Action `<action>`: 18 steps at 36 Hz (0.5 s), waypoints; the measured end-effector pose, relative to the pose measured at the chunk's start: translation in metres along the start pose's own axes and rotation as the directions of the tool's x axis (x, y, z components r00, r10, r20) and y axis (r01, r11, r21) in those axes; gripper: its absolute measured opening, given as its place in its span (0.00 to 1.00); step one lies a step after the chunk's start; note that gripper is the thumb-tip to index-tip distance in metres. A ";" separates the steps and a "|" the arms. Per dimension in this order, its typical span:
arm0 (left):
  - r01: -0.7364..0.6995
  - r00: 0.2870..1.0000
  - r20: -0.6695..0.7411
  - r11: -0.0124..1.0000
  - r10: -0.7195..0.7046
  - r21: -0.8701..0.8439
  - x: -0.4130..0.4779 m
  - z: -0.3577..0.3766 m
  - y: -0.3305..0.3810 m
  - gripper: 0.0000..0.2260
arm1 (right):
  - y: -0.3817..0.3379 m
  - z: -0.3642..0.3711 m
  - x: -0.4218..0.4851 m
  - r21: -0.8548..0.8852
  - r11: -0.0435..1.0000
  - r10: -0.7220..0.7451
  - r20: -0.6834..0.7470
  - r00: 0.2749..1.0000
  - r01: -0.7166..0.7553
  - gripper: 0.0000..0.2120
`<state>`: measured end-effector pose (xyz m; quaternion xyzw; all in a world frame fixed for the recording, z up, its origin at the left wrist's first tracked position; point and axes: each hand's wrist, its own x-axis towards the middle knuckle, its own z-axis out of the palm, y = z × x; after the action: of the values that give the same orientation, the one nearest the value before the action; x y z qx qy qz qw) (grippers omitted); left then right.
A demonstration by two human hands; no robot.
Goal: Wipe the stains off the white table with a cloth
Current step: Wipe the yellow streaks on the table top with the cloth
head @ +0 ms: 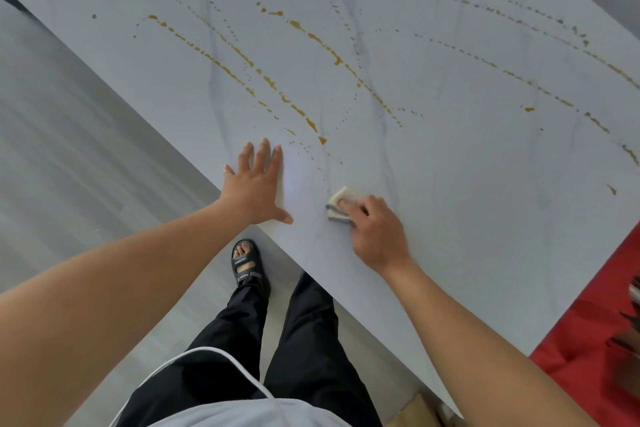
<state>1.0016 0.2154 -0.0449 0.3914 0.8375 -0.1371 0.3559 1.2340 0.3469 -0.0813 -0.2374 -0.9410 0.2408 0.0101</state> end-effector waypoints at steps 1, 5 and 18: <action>0.000 1.000 -0.002 1.000 0.000 -0.001 0.000 0.000 0.000 0.66 | -0.001 0.000 0.001 0.011 0.996 0.088 -0.043 0.995 -0.087 0.24; 0.001 1.000 -0.001 1.000 -0.001 -0.006 0.000 0.000 -0.001 0.66 | -0.021 0.008 -0.005 -0.030 0.998 0.049 -0.001 0.999 -0.049 0.24; -0.005 1.000 -0.003 1.000 0.005 -0.012 0.001 0.002 -0.001 0.66 | -0.048 0.019 -0.023 0.025 0.997 -0.073 0.129 0.989 0.070 0.23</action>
<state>1.0011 0.2142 -0.0468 0.3915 0.8379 -0.1305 0.3572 1.2301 0.2906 -0.0740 -0.1873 -0.9452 0.2645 -0.0400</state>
